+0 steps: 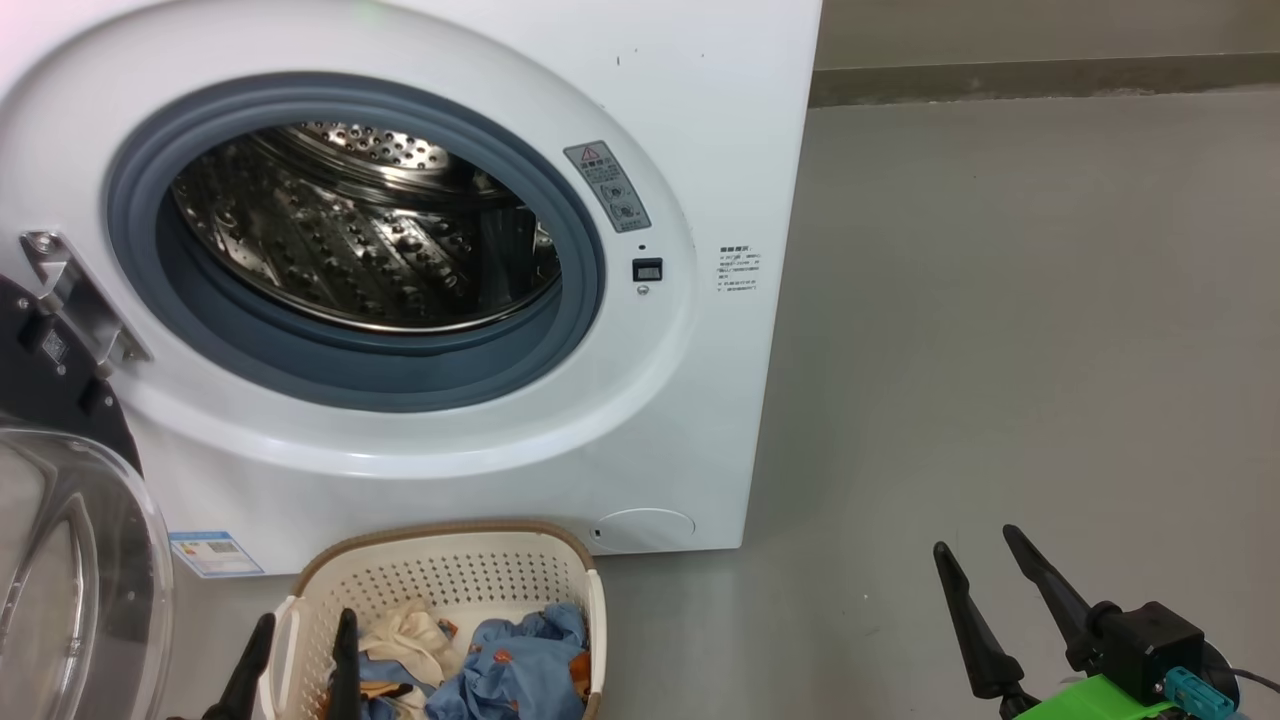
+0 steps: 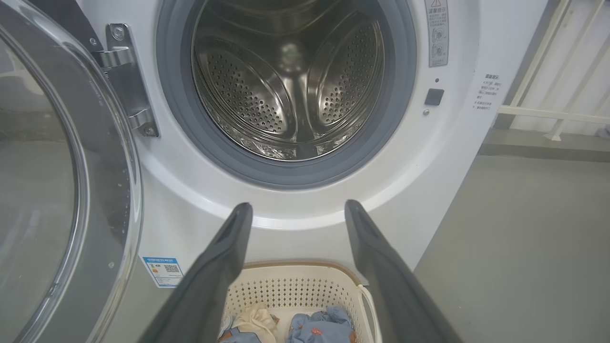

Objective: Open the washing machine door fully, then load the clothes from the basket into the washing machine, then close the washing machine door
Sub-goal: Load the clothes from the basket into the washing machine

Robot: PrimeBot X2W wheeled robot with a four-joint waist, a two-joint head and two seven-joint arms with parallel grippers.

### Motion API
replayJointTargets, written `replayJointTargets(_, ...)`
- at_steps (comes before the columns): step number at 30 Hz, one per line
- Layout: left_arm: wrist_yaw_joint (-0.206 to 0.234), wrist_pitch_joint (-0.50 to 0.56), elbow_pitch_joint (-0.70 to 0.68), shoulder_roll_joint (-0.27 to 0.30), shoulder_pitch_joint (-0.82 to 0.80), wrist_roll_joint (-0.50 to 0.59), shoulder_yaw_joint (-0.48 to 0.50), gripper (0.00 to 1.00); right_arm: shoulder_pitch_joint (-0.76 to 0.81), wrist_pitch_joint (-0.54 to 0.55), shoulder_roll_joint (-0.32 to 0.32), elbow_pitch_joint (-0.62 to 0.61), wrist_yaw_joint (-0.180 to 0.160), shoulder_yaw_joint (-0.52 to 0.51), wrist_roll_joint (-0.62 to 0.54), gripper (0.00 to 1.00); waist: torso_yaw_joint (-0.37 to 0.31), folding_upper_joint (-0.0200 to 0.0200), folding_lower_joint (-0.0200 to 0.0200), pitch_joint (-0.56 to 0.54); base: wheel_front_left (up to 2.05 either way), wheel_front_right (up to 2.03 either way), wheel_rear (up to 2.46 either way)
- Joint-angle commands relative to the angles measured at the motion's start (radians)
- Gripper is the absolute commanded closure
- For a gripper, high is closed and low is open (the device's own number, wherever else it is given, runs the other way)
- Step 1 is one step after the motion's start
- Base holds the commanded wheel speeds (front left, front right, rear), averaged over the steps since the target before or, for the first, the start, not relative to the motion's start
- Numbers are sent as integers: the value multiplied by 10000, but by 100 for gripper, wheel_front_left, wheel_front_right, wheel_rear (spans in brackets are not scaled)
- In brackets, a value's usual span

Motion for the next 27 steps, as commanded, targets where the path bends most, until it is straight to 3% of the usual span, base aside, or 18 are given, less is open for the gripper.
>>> replayJointTargets(1,-11,-65,-232,53,-224,-15,272,0,-98,-120,-79,-200,63,204,47,0,8,-1,0,6,0,0,0)
replayJointTargets(27,18,-65,-313,53,-261,-159,71,0,-182,-120,-72,-125,63,201,37,0,49,-1,0,111,0,0,0)
